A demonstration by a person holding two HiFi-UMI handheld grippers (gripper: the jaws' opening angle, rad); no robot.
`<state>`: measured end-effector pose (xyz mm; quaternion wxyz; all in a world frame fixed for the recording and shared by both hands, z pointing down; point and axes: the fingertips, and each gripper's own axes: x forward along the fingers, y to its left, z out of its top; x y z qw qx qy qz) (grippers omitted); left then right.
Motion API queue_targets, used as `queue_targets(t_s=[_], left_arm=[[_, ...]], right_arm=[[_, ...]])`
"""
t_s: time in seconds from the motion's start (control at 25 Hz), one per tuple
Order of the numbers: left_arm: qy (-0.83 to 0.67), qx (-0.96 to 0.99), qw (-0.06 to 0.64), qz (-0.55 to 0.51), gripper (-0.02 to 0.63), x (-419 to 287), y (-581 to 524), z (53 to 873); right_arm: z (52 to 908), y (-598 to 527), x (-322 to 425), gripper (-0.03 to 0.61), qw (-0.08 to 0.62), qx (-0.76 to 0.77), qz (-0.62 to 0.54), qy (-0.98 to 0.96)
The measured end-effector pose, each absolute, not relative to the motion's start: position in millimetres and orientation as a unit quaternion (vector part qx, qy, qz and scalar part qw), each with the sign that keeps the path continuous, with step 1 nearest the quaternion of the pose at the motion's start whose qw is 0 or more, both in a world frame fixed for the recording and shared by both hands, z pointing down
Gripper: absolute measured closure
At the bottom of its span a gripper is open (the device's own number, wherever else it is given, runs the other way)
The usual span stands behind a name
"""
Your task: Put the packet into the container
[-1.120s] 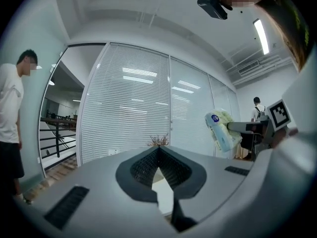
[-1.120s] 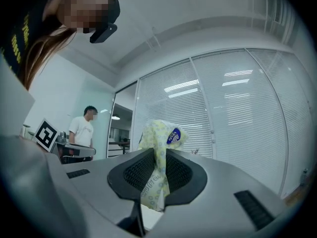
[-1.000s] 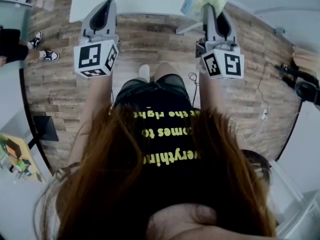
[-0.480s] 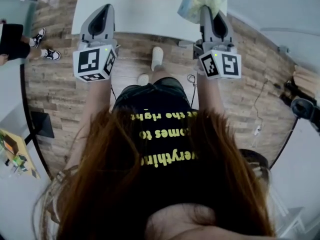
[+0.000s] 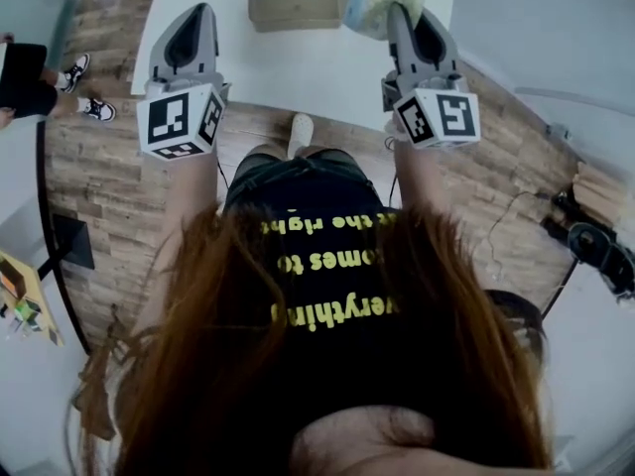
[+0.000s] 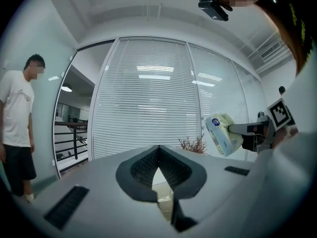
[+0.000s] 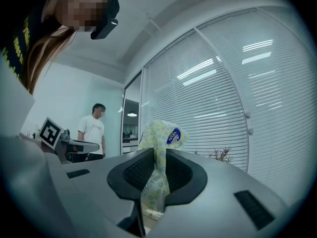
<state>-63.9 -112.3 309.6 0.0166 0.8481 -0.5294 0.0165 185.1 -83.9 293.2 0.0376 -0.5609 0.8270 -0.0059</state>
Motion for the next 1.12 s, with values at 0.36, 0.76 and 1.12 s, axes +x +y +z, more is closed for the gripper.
queue_targets(t_s=[0.36, 0.76, 1.12], left_arm=[[-0.517, 0.855, 0.033, 0.023, 0.612, -53.2, -138.4, 319.1], [-0.492, 0.869, 0.03, 0.03, 0.612, -51.8, -173.6, 318.6], [-0.502, 0.863, 0.047, 0.026, 0.612, -77.1, -184.7, 331.8]], right_arm=[[322.7, -127.7, 166.6, 0.509, 0.016, -0.524, -0.071, 0.848], [366.2, -169.7, 139.4, 0.509, -0.112, -0.44, -0.086, 0.887], [428.6, -182.1, 84.0, 0.509, -0.34, -0.231, 0.039, 0.911]])
